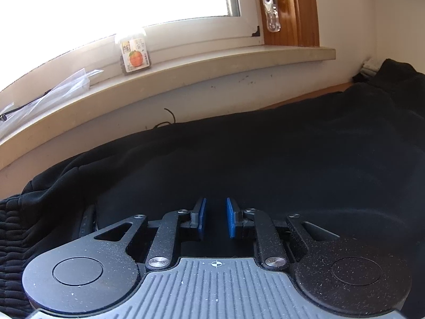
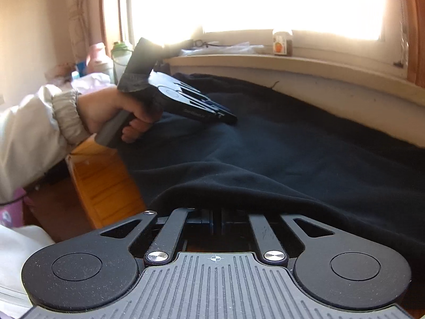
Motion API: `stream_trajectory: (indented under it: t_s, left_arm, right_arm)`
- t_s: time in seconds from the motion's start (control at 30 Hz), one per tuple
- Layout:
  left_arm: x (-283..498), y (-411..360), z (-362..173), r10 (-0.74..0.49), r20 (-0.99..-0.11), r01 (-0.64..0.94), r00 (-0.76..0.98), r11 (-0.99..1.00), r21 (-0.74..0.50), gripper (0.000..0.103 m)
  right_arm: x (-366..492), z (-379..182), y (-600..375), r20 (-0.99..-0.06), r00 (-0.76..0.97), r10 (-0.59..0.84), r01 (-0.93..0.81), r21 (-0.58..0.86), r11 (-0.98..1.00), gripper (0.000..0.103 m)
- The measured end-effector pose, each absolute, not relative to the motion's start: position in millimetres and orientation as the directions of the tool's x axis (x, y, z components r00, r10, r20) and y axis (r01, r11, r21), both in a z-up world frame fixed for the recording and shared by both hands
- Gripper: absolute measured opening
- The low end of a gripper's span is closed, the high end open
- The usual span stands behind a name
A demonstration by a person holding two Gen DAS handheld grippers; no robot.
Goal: Fold clothes
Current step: 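Open both grippers and release the sweatpants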
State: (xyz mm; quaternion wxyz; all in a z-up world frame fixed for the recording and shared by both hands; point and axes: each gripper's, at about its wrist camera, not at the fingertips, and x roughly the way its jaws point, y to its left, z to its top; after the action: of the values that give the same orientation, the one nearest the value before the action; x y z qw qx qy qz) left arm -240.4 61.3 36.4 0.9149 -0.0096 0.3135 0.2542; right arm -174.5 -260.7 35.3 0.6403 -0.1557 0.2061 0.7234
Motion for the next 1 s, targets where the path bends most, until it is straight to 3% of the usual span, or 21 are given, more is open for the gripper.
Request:
stream_trajectory:
  t_s: [0.17,0.37,0.43,0.5,0.53,0.57,0.6,0.73,0.8,0.87,1.0]
  left_arm:
    - [-238.8,62.7,36.2,0.459,-0.582,-0.471,0.671,0.870,0.143,0.019]
    - [-240.1,63.3,37.7,0.457,-0.582,-0.458,0.673,0.875,0.156,0.020]
    - [-248.6,64.7,42.9,0.466,-0.584,-0.462,0.665,0.871,0.168,0.028]
    - [-266.0,69.4,51.9,0.493,-0.575,-0.493,0.653,0.853,0.171,0.041]
    - [-277.7,72.7,57.2,0.513,-0.564,-0.513,0.648,0.840,0.175,0.050]
    - [-289.9,76.2,62.7,0.531,-0.550,-0.531,0.645,0.829,0.178,0.053]
    - [-301.3,80.4,68.2,0.545,-0.539,-0.546,0.643,0.819,0.177,0.055]
    - [-333.0,97.3,89.6,0.598,-0.502,-0.590,0.625,0.783,0.197,0.063]
    - [-345.0,105.6,96.7,0.631,-0.491,-0.616,0.601,0.757,0.219,0.064]
    - [-359.9,113.6,99.4,0.673,-0.484,-0.654,0.560,0.717,0.241,0.065]
    - [-400.6,131.4,93.6,0.695,-0.501,-0.725,0.516,0.666,0.176,0.059]
  right_arm:
    - [-186.8,52.3,-294.2,-0.468,-0.136,0.873,-0.990,0.093,-0.105,0.004]
    - [-202.7,39.7,-301.0,-0.511,-0.078,0.856,-0.997,0.022,-0.078,0.003]
    - [-195.9,38.2,-299.3,-0.491,-0.092,0.867,-0.996,0.064,-0.070,0.004]
    - [-190.2,36.5,-297.5,-0.472,-0.100,0.876,-0.994,0.093,-0.063,0.009]
    - [-188.2,35.3,-296.0,-0.464,-0.098,0.880,-0.993,0.101,-0.057,0.017]
    - [-187.4,33.5,-293.2,-0.458,-0.087,0.885,-0.994,0.099,-0.046,0.034]
    - [-186.7,31.2,-289.5,-0.452,-0.076,0.889,-0.995,0.095,-0.037,0.040]
    - [-180.2,20.3,-266.5,-0.441,-0.085,0.893,-0.991,0.131,-0.030,0.043]
    - [-175.4,16.8,-257.6,-0.437,-0.091,0.895,-0.987,0.161,-0.022,0.040]
    - [-169.3,17.1,-258.4,-0.411,-0.115,0.905,-0.976,0.215,-0.026,0.007]
    - [-177.0,37.0,-290.7,-0.299,-0.118,0.947,-0.978,0.201,-0.059,0.006]
